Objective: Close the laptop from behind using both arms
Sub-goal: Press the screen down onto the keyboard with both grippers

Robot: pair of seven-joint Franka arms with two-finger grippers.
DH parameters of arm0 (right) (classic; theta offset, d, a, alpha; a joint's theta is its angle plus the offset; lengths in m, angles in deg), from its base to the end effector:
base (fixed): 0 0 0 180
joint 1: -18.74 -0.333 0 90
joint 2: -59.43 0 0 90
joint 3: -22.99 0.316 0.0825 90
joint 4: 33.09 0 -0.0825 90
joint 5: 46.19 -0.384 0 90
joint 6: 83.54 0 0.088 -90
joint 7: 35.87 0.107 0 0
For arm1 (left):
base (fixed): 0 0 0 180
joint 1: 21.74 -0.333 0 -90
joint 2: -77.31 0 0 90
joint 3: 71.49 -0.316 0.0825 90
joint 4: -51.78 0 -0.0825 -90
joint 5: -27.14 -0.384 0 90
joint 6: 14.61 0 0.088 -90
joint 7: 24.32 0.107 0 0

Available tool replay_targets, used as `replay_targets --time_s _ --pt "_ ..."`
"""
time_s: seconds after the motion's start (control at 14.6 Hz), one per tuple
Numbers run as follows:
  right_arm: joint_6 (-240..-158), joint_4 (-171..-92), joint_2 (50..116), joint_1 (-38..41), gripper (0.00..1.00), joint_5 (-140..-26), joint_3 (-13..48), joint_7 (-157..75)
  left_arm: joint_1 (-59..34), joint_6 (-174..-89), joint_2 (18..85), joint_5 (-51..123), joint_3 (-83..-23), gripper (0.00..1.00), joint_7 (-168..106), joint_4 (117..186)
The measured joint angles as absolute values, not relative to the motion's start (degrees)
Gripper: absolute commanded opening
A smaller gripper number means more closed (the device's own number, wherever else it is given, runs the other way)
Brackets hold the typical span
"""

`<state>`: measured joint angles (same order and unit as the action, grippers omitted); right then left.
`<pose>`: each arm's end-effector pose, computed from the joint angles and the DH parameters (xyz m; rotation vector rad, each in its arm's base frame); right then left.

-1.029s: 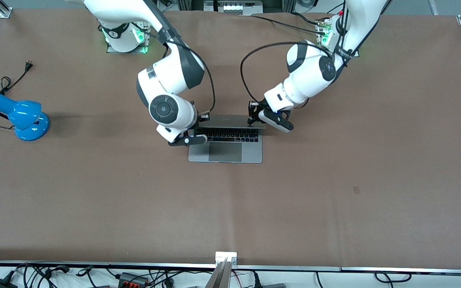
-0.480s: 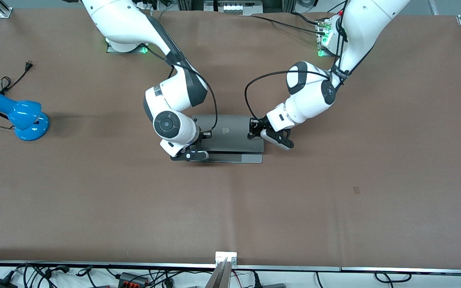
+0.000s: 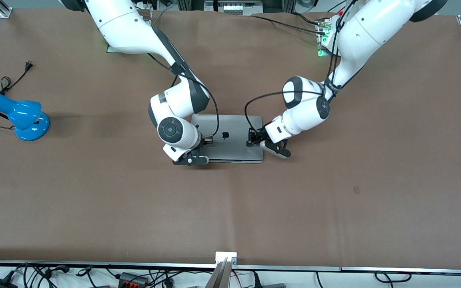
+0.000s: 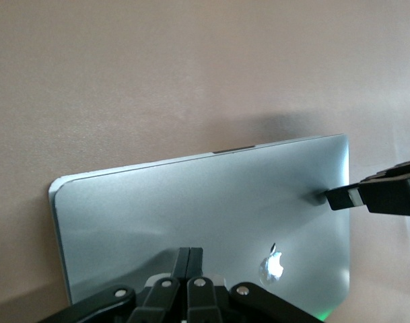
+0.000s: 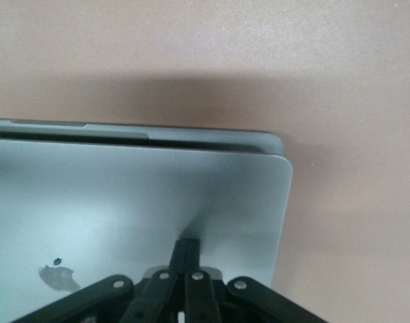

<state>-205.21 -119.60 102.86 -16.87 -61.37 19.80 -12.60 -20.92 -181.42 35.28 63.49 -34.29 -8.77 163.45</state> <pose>0.5791 0.3885 0.2053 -3.0357 -0.0252 0.3150 0.5365 -0.3437 0.1828 2.4758 -0.1498 0.1495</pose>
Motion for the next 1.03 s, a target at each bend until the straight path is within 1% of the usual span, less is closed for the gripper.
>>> replay_targets --time_s 0.48,1.03 --pt "-206.3 -119.2 104.6 -16.9 0.00 -61.3 19.8 -12.6 -20.9 -181.5 31.8 63.5 -34.9 0.00 -8.3 162.2" --pt "-206.2 -119.0 104.6 -16.9 0.00 -61.1 19.8 -12.6 -21.8 -181.4 32.6 63.5 -36.6 0.00 -7.7 161.5"
